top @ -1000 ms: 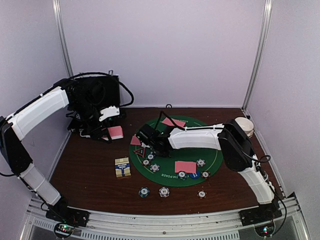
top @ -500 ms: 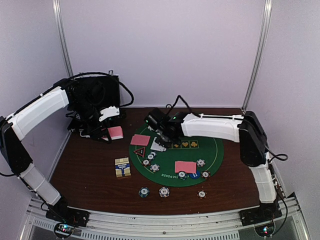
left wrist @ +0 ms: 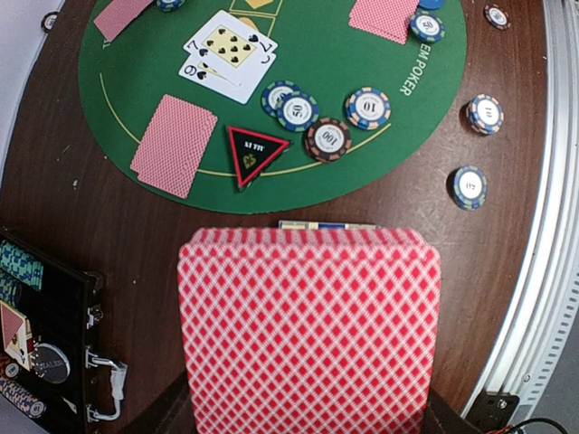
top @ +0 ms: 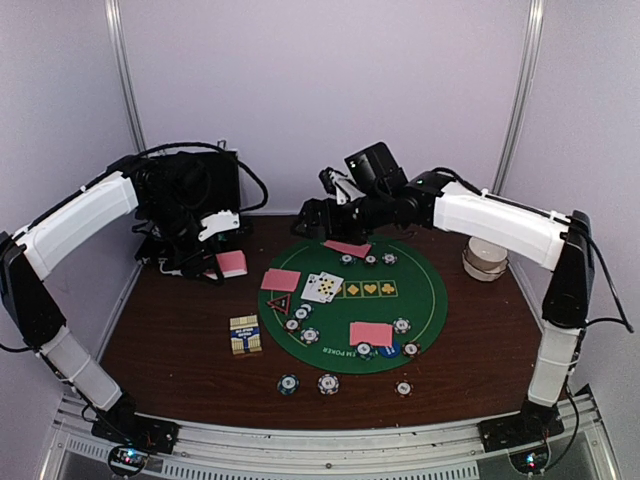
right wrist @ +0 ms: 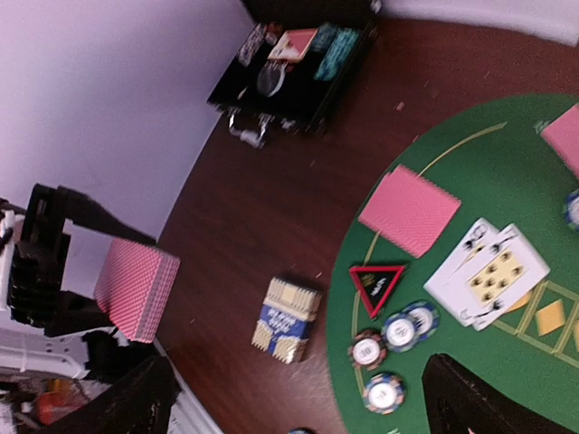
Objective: Distribute texas hold em gaming equipment
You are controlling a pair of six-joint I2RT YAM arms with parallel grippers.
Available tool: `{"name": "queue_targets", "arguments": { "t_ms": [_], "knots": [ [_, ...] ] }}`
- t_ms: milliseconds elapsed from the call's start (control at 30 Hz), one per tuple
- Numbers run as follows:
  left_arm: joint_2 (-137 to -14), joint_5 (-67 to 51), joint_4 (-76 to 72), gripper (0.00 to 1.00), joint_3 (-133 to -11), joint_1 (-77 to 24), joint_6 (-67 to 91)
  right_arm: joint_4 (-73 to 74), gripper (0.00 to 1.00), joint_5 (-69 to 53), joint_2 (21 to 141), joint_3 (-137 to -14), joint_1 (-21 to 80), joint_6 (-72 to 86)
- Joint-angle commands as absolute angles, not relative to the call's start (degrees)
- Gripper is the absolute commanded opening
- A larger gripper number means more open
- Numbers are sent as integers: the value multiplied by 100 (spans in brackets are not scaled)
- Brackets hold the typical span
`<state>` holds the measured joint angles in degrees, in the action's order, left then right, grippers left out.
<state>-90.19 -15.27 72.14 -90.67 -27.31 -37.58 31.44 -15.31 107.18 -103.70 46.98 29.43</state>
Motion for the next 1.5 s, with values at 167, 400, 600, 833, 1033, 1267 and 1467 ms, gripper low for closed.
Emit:
{"name": "queue_targets", "arguments": {
  "t_ms": [167,400,600,833,1033,1267,1467],
  "knots": [
    [-9078,-1696,7131,0,-9290,-2690,-3727,1236,100,-4397,11306,-9621,4801,5739],
    [-9090,-1703,7129,0,-9291,-2689,-3734,294,100,-4757,11709,-9685,4940,6414],
    [-9112,-1714,7131,0,-9303,-2689,-3735,-401,99,-4940,11989,-9766,5025,6907],
    [-9132,-1737,7135,0,-9324,-2690,-3722,-937,99,-5018,12285,-10046,5104,7298],
    [-9131,-1745,7131,0,-9334,-2698,-3727,-1076,99,-5041,12590,-10387,5185,7507],
    [-9105,-1753,7133,0,-9317,-2698,-3720,-1265,98,-5064,12945,-10718,5245,7735],
    [-9095,-1756,7131,0,-9314,-2698,-3752,-1262,95,-5063,13199,-11038,5300,7824]
  ]
}}
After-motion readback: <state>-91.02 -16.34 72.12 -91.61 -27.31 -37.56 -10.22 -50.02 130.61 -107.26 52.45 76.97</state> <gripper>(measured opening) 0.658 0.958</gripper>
